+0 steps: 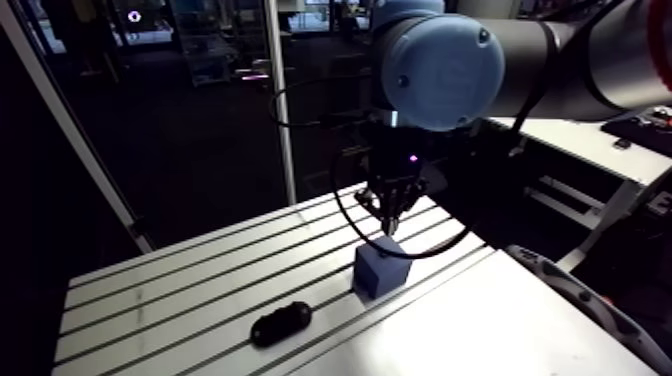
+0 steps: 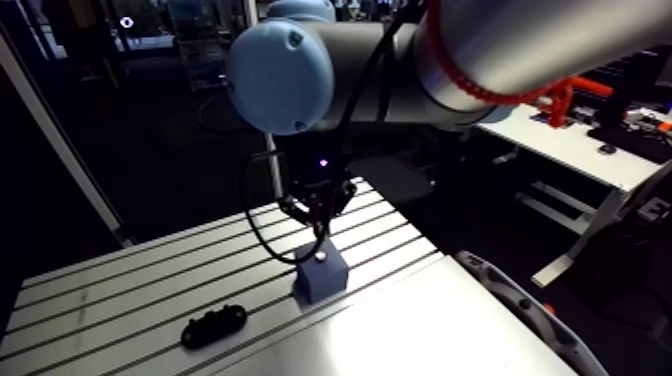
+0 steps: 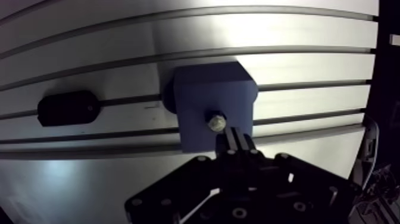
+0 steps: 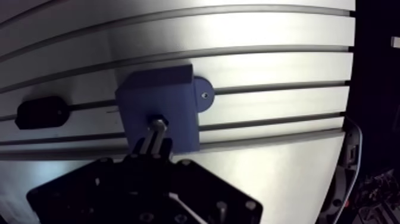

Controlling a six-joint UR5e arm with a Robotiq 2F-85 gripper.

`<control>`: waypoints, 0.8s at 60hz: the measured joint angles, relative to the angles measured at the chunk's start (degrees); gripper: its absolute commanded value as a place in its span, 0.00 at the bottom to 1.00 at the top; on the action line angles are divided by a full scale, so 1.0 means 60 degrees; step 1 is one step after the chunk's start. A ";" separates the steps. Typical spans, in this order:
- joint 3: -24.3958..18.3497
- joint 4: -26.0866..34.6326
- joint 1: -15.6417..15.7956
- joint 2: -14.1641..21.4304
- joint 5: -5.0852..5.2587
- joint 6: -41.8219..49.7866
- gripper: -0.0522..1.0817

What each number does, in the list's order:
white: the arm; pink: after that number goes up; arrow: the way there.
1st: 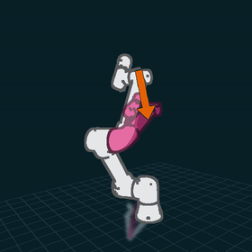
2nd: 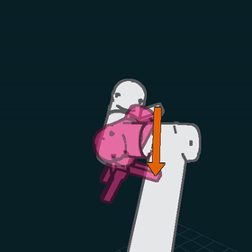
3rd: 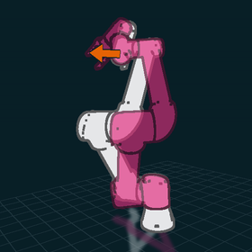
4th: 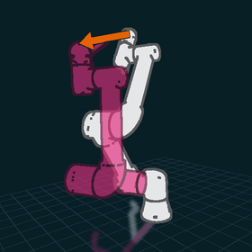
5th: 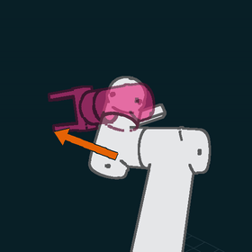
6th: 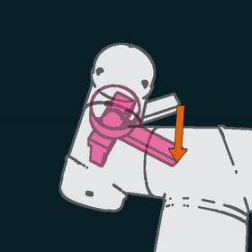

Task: Pick up the M10 bolt and insert it into the hex recess until seated.

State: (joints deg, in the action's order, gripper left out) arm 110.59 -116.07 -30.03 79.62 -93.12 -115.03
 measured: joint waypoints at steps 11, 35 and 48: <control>-0.0040 0.0018 -0.0002 0.0042 -0.0016 -0.0057 0.96; -0.0098 0.0066 -0.0005 0.0149 -0.0154 -0.0323 0.81; -0.0085 0.0107 0.0000 0.0195 -0.0171 -0.0370 0.05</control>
State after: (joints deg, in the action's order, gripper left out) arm 110.08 -115.43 -30.02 80.80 -94.15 -117.25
